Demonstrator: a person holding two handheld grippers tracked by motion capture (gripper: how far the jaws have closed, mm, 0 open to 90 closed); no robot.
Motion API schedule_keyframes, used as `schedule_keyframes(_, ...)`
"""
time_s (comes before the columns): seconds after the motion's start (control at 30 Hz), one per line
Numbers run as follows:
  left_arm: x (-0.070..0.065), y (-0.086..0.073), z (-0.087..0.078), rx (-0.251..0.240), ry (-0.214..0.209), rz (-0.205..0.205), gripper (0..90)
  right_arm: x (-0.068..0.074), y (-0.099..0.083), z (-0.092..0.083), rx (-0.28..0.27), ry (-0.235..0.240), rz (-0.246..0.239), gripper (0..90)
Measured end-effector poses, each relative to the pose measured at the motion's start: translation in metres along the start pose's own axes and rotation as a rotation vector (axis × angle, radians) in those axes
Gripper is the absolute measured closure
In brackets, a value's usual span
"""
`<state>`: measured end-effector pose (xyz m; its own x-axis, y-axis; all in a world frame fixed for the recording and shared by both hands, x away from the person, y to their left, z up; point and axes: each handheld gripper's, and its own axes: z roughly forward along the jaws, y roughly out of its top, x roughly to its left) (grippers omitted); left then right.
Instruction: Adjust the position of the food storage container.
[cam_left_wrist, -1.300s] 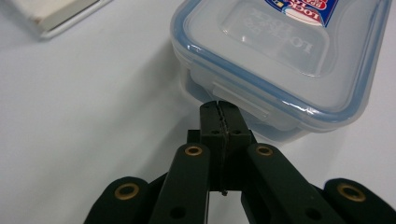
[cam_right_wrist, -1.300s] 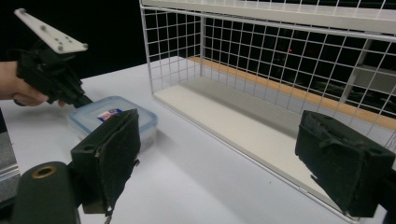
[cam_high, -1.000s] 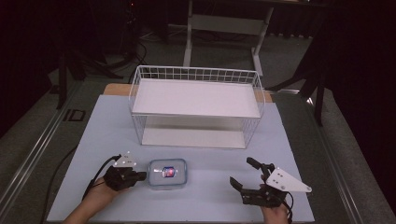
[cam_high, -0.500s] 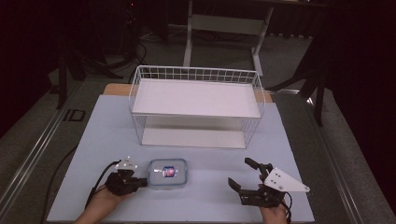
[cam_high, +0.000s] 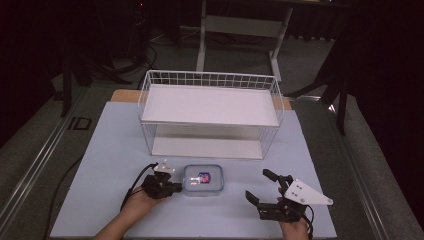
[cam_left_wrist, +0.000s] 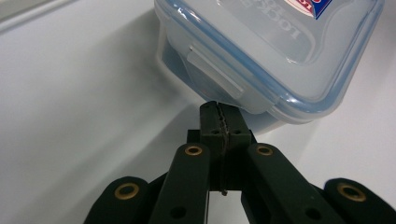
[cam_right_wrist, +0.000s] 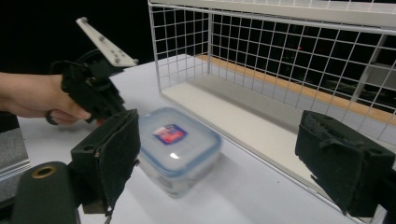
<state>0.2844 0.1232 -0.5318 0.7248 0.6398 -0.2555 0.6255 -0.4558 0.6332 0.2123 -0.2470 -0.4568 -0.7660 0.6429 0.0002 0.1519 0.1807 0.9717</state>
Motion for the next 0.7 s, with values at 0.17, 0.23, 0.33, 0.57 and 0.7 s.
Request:
schedule_keyframes(0.17, -0.002, 0.017, 0.016, 0.001, -0.001, 0.011, 90.0, -0.001, 0.000, -0.001, -0.003, 0.000, 0.002, 13.9)
schedule_keyframes(0.23, -0.003, 0.022, 0.020, 0.008, -0.012, 0.016, 90.0, -0.001, 0.000, -0.002, -0.003, 0.000, 0.006, 13.9)
schedule_keyframes(0.33, -0.005, 0.023, 0.022, 0.012, -0.006, 0.022, 90.0, -0.002, 0.000, -0.002, 0.000, -0.001, 0.006, 13.9)
schedule_keyframes(0.57, -0.007, 0.009, -0.003, -0.048, 0.009, 0.001, 90.0, -0.004, -0.003, 0.001, 0.015, 0.002, 0.007, 14.0)
schedule_keyframes(0.7, -0.006, 0.003, -0.014, -0.103, 0.009, -0.039, 90.0, -0.005, -0.004, 0.004, 0.031, 0.001, 0.002, 13.9)
